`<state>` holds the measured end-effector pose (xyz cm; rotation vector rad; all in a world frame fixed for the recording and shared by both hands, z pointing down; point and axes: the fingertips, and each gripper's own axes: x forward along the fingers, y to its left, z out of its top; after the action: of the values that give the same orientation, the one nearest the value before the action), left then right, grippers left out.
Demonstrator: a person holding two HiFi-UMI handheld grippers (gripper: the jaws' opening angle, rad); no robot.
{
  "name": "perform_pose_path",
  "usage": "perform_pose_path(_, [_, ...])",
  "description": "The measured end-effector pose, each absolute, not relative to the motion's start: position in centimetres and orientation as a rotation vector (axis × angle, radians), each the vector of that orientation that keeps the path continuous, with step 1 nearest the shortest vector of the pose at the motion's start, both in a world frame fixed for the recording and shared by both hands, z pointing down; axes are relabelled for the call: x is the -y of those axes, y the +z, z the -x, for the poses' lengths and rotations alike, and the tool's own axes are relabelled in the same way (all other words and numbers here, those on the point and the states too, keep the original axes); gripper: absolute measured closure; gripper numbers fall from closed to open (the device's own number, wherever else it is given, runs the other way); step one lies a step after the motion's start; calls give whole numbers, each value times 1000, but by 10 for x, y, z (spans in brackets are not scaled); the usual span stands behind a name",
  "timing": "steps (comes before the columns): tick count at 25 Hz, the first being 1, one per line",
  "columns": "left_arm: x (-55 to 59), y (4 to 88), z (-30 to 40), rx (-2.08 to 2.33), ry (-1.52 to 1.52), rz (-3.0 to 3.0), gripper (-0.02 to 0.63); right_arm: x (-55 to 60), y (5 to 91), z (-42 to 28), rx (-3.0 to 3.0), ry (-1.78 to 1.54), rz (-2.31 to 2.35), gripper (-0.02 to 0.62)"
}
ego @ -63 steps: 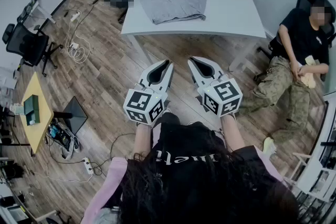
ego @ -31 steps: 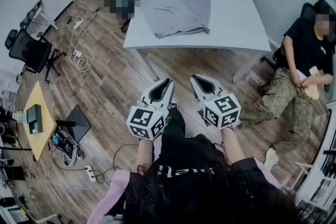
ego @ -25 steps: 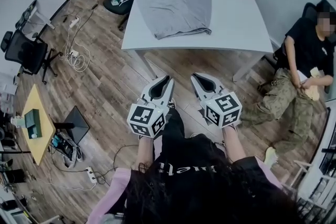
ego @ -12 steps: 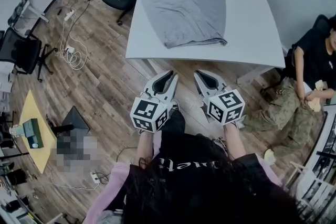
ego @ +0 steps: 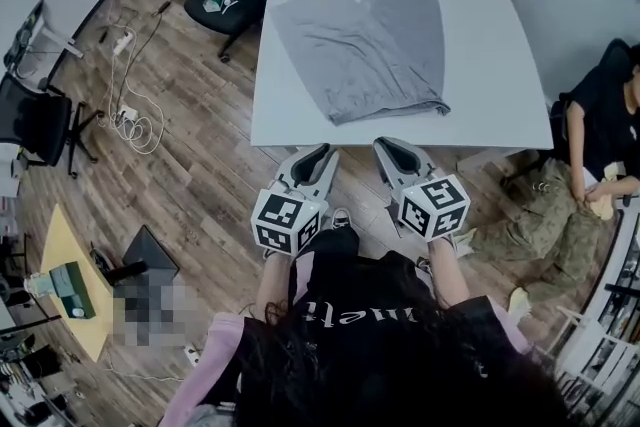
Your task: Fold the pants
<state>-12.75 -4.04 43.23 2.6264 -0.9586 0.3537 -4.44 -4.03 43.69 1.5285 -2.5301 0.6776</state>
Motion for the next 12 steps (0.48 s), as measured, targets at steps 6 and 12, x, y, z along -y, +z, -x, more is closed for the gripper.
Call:
perform_pose_path(6, [64, 451, 123, 873, 399, -2626, 548, 60, 441, 35, 2474, 677, -1600, 566])
perform_pose_path(12, [67, 468, 112, 808, 447, -2601, 546, 65, 452, 18, 2408, 720, -1639, 565])
